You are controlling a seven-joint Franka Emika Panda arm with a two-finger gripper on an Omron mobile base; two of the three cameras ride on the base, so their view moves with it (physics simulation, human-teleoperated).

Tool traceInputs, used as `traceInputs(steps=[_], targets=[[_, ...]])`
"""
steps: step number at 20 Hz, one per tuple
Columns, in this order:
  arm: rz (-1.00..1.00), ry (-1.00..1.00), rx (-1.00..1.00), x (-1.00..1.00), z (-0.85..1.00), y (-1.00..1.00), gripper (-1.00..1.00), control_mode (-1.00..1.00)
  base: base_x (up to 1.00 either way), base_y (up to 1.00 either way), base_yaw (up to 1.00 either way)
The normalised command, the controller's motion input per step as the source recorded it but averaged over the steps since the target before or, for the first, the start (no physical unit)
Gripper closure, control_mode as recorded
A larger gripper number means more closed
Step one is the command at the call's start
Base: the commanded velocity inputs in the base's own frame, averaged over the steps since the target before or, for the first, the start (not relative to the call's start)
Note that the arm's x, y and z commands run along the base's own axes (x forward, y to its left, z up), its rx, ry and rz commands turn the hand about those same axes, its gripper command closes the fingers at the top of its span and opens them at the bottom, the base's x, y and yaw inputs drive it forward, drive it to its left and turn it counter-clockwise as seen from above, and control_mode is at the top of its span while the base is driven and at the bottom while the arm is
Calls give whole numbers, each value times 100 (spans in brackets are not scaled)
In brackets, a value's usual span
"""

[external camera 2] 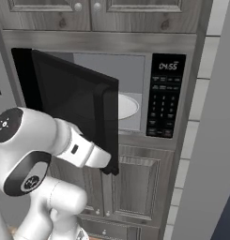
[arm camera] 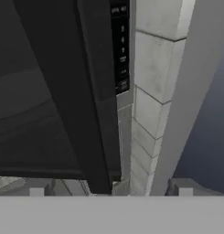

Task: Place the sponge inside the microwave to prepare for sanitizing.

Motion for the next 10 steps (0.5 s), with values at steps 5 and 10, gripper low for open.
traceInputs(steps=[5, 10], targets=[[-4, 9, 37, -9, 20, -69, -100, -100, 0, 0, 0], [-5, 1, 38, -2, 9, -57, -100, -100, 0, 0, 0]])
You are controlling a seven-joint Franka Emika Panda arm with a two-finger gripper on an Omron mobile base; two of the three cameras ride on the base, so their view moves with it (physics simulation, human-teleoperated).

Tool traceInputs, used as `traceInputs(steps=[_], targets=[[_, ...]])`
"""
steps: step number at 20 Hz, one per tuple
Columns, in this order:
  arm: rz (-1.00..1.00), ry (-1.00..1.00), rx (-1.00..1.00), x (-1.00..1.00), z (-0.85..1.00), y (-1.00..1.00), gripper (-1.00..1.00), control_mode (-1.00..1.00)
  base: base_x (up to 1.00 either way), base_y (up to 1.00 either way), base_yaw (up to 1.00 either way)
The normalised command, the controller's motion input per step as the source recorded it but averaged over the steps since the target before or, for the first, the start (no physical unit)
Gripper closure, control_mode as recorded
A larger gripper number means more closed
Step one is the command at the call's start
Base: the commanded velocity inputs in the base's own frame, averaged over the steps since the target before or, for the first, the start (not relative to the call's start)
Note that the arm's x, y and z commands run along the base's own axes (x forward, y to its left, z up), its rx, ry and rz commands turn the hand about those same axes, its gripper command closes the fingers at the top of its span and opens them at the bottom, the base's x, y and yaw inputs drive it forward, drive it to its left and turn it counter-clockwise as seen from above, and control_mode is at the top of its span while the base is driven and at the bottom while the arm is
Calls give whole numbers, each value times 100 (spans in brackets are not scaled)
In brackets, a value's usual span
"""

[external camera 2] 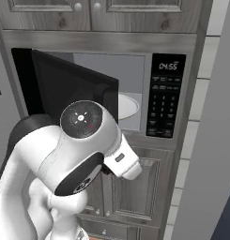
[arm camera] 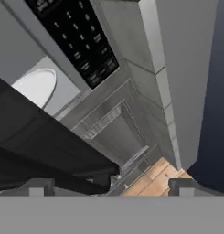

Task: Place the sponge inside the microwave to prepare for sanitizing.

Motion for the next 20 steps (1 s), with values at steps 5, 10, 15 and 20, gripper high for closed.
traceInputs(steps=[5, 10, 15, 20], targets=[[-21, -13, 32, 2, -5, -8, -100, -100, 0, 0, 0], [-30, -1, 30, 1, -6, -9, -100, -100, 0, 0, 0], [-17, -7, 37, 10, -1, -3, -100, -100, 0, 0, 0], [0, -3, 14, 50, -22, 3, -100, -100, 0, 0, 0]])
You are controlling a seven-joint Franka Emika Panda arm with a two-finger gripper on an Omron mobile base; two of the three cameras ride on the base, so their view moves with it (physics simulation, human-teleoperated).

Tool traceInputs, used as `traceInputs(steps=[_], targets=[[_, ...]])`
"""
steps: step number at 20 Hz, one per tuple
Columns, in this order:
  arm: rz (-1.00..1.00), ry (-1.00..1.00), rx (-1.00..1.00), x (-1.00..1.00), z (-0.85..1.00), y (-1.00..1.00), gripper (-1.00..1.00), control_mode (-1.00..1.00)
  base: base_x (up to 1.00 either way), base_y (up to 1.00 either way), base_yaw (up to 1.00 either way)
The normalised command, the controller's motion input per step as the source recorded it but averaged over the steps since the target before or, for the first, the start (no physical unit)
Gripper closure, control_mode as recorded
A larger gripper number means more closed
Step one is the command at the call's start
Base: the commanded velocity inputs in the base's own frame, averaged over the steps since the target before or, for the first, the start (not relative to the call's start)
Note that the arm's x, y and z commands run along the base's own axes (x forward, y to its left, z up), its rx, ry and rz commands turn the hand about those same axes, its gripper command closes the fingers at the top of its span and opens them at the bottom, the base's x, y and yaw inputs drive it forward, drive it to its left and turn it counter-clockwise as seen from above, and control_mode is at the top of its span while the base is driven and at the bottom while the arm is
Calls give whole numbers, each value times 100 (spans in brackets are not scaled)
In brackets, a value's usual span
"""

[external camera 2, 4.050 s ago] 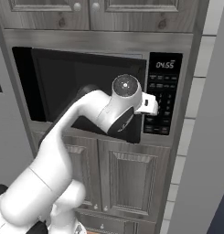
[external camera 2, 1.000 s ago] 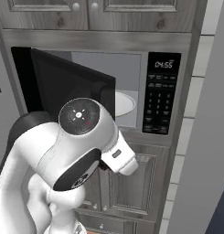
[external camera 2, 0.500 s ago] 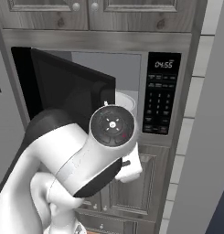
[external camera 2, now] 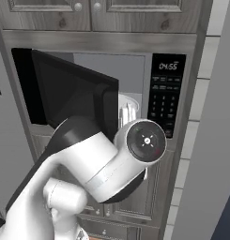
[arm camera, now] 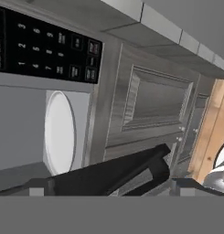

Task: Place the sponge inside the microwave to prepare for sanitizing.

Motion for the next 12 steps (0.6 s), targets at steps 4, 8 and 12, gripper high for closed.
traceInputs(steps=[4, 8, 12], targets=[[2, 0, 12, 54, -7, -3, -100, -100, 0, 0, 0], [0, -1, 1, 35, -12, 0, -100, -100, 0, 0, 0], [0, 0, 5, 39, -19, -7, -100, -100, 0, 0, 0]])
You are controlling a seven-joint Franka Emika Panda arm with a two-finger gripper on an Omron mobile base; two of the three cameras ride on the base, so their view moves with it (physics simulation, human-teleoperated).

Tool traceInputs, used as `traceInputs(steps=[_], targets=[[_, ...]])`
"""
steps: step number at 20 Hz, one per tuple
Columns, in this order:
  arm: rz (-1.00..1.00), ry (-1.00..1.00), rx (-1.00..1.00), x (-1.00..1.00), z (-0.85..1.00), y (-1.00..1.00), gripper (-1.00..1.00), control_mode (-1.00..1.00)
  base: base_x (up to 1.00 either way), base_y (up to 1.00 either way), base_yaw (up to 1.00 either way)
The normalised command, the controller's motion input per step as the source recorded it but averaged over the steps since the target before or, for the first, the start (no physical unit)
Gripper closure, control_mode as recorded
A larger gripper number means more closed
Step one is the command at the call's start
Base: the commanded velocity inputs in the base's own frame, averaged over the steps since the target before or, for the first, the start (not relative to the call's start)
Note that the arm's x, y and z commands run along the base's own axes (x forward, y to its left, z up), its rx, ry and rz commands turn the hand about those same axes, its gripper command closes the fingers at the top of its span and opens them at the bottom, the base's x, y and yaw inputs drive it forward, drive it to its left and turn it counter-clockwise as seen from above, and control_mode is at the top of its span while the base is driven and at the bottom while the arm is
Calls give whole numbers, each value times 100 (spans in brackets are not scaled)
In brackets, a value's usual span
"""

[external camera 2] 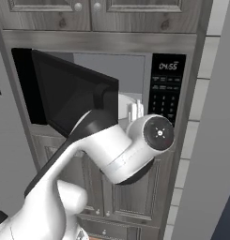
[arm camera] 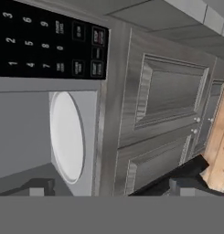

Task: Place the sponge inside the microwave to prepare for sanitizing.

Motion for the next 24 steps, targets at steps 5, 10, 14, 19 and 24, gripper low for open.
traceInputs(steps=[5, 10, 14, 19, 24], targets=[[0, 0, 12, 51, -27, -21, -100, -100, 0, 0, 0], [0, 0, 18, 52, -16, -28, -100, -100, 0, 0, 0], [0, 0, 22, 48, -13, -29, -100, -100, 0, 0, 0], [0, -3, 3, 19, -8, 17, -100, -100, 0, 0, 0], [13, -13, 0, 34, -13, -1, -100, -100, 0, 0, 0]])
